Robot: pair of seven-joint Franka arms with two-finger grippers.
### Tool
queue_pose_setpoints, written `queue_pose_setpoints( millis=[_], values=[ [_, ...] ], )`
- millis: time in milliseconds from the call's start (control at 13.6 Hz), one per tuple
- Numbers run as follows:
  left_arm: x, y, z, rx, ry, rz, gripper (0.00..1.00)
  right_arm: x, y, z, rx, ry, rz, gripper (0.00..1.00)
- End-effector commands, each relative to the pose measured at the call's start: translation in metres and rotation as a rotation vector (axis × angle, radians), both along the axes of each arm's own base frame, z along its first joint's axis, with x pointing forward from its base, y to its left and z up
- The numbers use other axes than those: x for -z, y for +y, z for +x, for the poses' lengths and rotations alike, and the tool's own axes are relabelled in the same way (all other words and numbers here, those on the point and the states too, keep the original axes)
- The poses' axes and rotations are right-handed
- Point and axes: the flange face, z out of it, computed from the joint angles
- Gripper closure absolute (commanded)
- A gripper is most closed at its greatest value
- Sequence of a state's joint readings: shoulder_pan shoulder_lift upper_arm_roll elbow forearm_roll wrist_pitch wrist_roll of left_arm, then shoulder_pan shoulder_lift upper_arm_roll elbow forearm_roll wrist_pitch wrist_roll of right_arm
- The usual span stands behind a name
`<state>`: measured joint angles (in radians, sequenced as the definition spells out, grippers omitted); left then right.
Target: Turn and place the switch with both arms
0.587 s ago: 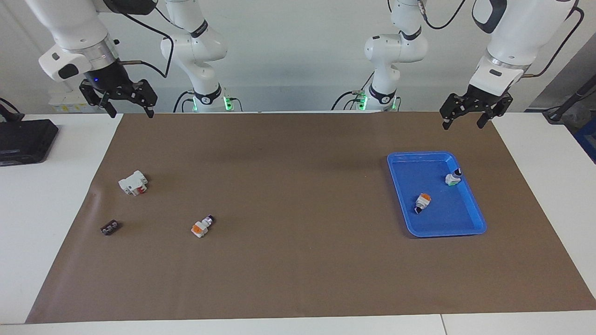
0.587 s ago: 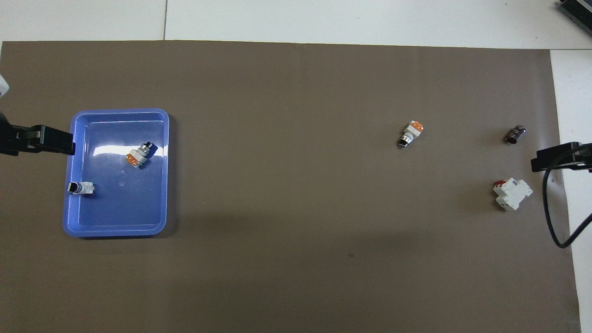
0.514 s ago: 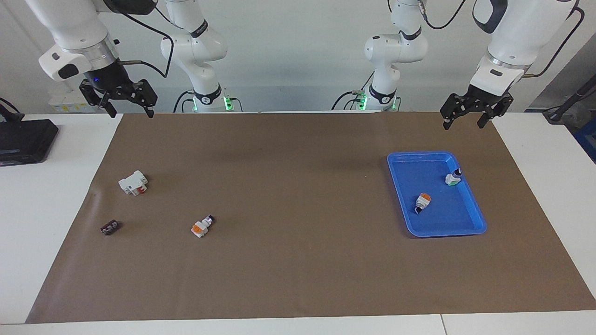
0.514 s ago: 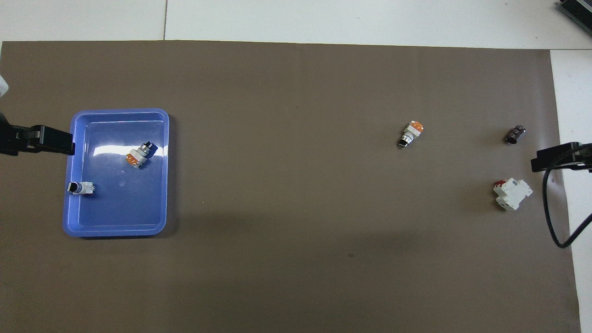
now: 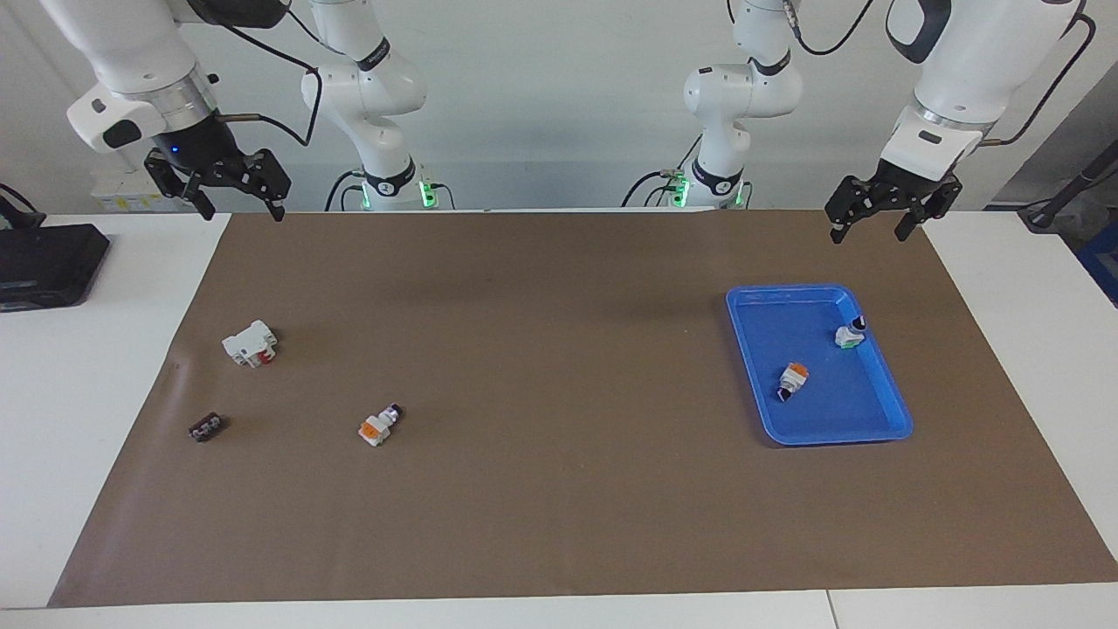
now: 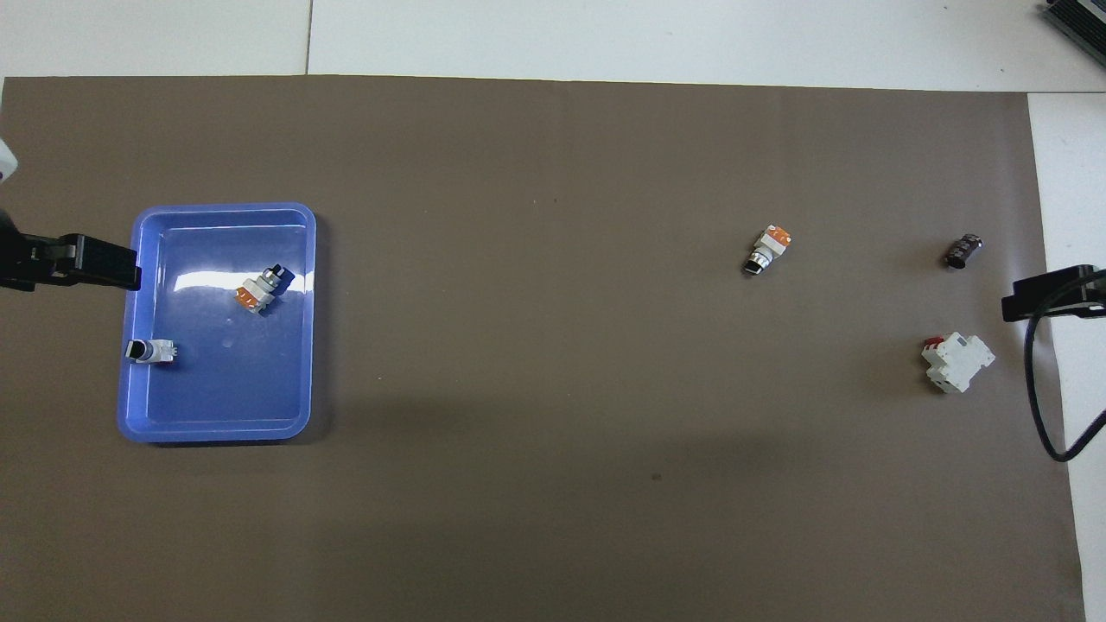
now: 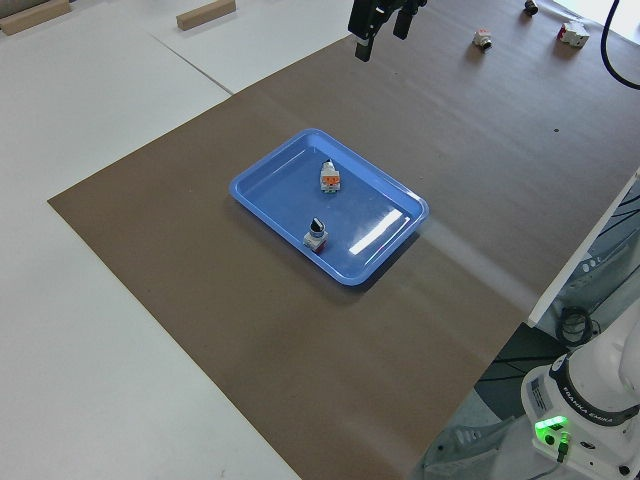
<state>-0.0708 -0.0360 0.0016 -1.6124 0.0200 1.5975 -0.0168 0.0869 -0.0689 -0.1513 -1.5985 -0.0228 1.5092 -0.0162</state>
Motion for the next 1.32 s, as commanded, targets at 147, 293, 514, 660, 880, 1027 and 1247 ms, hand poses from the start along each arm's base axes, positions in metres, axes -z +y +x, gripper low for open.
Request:
queue_pose_setpoints(
  millis=[147, 293, 514, 660, 880, 1027, 1247],
  values=[
    [0.0, 0.003, -0.008, 0.0, 0.004, 0.009, 0.0, 0.0, 0.002, -0.004, -0.024, -0.023, 0.003, 0.0],
    [0.0, 0.002, -0.008, 0.001, 0.004, 0.009, 0.0, 0.001, 0.009, 0.001, -0.028, -0.056, 0.004, 0.0],
    [0.0, 0.003, -0.008, 0.0, 0.004, 0.009, 0.0, 0.039, 0.02, 0.018, 0.007, -0.081, 0.006, 0.0],
    [0.0, 0.003, -0.008, 0.0, 0.004, 0.009, 0.0, 0.059, 0.032, 0.025, -0.001, -0.122, 0.008, 0.0],
    [0.0, 0.002, -0.008, 0.001, 0.004, 0.009, 0.0, 0.127, 0.039, 0.064, 0.008, -0.122, -0.008, 0.0],
    [0.0, 0.003, -0.008, 0.0, 0.004, 0.009, 0.0, 0.181, 0.059, 0.091, 0.038, -0.125, -0.018, 0.0],
    [0.0, 0.003, -0.008, 0.0, 0.004, 0.009, 0.0, 0.254, 0.094, 0.121, 0.106, -0.166, -0.022, 0.0]
  ],
)
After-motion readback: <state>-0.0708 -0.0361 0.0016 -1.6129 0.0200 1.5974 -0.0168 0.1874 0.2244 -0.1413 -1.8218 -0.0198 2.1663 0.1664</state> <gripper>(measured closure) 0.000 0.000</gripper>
